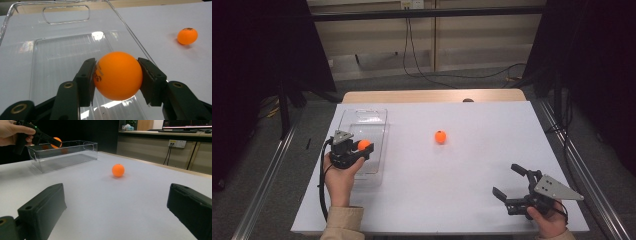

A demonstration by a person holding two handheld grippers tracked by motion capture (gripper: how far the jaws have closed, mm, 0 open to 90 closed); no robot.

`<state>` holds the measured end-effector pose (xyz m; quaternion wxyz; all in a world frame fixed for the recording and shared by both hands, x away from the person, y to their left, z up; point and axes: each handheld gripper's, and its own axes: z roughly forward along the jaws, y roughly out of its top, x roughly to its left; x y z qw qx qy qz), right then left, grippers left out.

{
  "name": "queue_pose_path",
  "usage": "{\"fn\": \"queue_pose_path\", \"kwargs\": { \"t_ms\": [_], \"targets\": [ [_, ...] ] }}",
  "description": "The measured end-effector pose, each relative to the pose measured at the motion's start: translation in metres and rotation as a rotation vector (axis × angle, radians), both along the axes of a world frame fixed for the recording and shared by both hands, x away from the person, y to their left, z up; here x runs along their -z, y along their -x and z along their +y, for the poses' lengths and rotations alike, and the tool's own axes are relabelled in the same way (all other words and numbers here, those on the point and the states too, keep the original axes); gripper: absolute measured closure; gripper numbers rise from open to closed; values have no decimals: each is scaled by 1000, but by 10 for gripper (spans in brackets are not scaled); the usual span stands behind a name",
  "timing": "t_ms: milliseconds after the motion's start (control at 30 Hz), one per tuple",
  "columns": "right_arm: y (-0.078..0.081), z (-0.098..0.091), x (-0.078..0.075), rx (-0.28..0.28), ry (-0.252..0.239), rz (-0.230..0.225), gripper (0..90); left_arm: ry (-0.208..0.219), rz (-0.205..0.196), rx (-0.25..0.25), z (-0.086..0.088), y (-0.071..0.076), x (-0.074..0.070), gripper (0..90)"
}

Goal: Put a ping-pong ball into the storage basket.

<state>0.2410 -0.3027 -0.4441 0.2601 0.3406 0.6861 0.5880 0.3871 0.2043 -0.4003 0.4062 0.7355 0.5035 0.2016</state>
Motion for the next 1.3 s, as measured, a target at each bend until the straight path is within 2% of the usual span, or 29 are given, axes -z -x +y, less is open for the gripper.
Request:
{"fn": "queue_pose_path", "kwargs": {
  "t_ms": [200, 567, 1300],
  "targets": [
    [0, 0, 0, 0, -1, 0, 12, 12, 7, -8, 1, 0, 2, 509],
    [0, 0, 0, 2, -1, -1, 12, -6, 12, -13, 2, 0, 3, 509],
    [0, 0, 0, 0, -3, -1, 13, -10, 10, -22, 2, 0, 4, 490]
  ]
}}
